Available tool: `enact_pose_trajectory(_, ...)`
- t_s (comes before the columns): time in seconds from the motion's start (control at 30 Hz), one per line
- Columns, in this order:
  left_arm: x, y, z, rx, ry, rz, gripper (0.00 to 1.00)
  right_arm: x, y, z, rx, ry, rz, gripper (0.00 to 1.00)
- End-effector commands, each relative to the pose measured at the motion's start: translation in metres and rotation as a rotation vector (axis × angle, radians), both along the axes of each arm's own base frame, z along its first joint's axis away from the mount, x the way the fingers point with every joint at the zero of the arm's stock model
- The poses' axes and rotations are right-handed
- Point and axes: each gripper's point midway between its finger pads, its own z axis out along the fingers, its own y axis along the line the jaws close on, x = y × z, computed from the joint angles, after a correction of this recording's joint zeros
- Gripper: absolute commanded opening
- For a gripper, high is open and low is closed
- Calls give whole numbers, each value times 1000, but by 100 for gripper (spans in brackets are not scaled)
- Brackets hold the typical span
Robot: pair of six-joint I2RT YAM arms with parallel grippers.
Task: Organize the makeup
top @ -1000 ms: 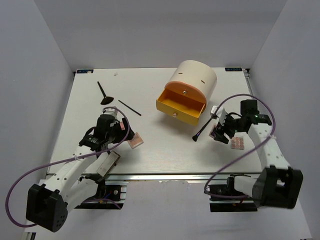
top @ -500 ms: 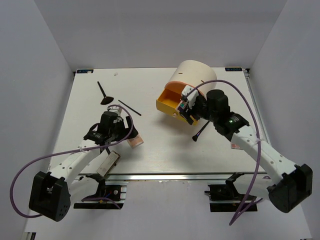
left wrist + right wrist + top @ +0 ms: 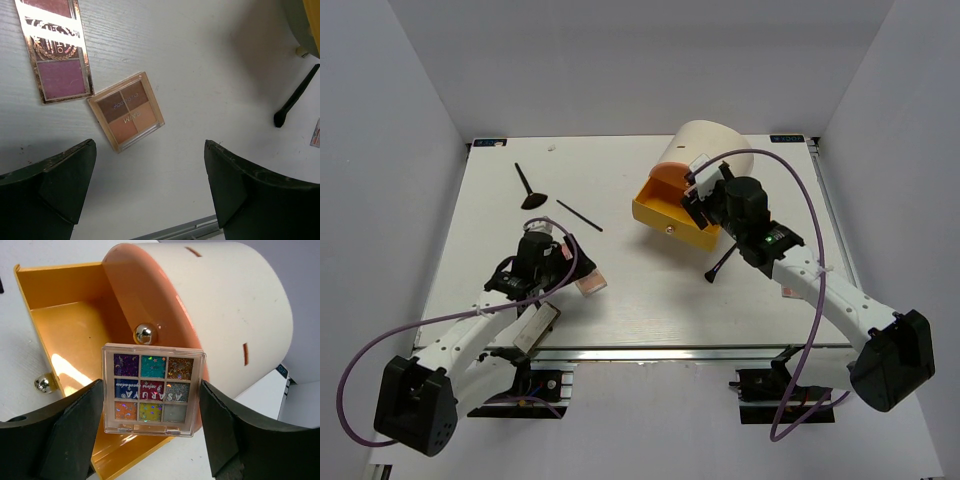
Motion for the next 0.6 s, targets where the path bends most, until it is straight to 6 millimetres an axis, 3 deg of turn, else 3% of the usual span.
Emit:
enact_pose_trajectory(0.0, 2, 2, -3, -15, 17, 42, 98, -5, 4, 10, 17, -38, 35, 51)
enact_pose_trajectory(0.13, 3, -4, -10, -19, 46, 28, 98, -11, -1, -7, -22, -9, 44, 74)
enact_pose_trajectory(0.2, 3, -7, -11, -22, 47, 21, 98, -12, 0, -8, -21, -12, 51, 77)
enact_pose_trajectory(0.23, 2, -8, -13, -17, 55, 21, 98, -13, 0, -7, -21, -15, 51, 87)
enact_pose_trajectory(0.27, 3, -8, -14, -14, 56, 23, 98, -13, -1, -8, -23, -14, 52, 89)
enact_pose_trajectory(0.53, 6, -16, -23, 67, 109, 29, 98, -16, 2, 9, 0, -36, 75, 89)
enact_pose_trajectory(0.57, 2, -14, -33, 105, 156, 45, 98, -16, 1, 13, 4, -41, 75, 90)
